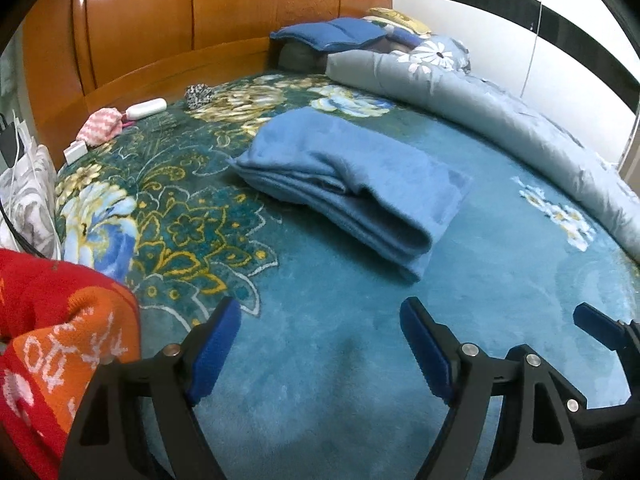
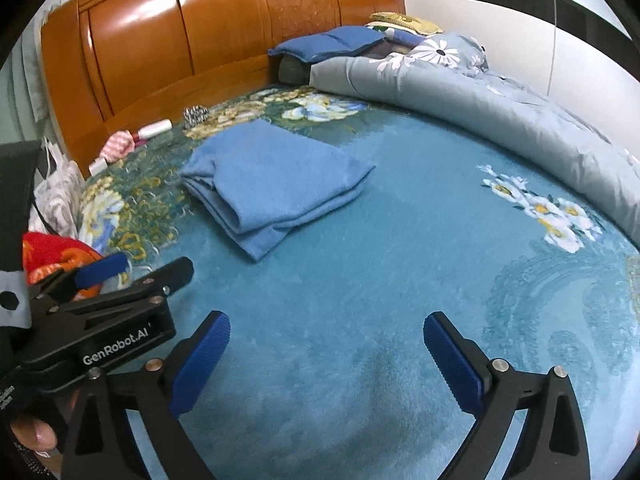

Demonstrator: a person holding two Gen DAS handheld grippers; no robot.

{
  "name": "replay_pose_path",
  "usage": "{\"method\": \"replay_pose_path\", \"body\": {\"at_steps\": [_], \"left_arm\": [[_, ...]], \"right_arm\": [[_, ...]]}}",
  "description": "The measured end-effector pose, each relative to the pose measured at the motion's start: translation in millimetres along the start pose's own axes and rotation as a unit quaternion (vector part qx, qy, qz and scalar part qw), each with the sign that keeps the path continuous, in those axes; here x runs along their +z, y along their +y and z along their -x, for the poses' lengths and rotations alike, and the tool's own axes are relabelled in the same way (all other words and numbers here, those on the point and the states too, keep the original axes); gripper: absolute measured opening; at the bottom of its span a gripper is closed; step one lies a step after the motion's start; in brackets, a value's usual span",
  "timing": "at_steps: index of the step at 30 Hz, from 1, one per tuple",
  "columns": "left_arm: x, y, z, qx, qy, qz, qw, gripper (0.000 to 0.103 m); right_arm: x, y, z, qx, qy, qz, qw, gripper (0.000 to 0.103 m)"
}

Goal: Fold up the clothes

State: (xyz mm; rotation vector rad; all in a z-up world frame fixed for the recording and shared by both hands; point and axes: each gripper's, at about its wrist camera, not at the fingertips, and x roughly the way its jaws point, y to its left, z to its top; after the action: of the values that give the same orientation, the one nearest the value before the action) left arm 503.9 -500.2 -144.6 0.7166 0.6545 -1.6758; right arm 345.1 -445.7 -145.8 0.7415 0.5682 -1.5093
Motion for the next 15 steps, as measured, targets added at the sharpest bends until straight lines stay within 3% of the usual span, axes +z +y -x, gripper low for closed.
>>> {"method": "replay_pose_path", "body": {"at_steps": [15], "left_arm": [[18, -10, 44, 0.012, -0.037, -0.030, 0.9988, 0.083]], "right_arm": [[18, 1, 41, -0.016, 0.008, -0.011, 1.000, 0.103]]}}
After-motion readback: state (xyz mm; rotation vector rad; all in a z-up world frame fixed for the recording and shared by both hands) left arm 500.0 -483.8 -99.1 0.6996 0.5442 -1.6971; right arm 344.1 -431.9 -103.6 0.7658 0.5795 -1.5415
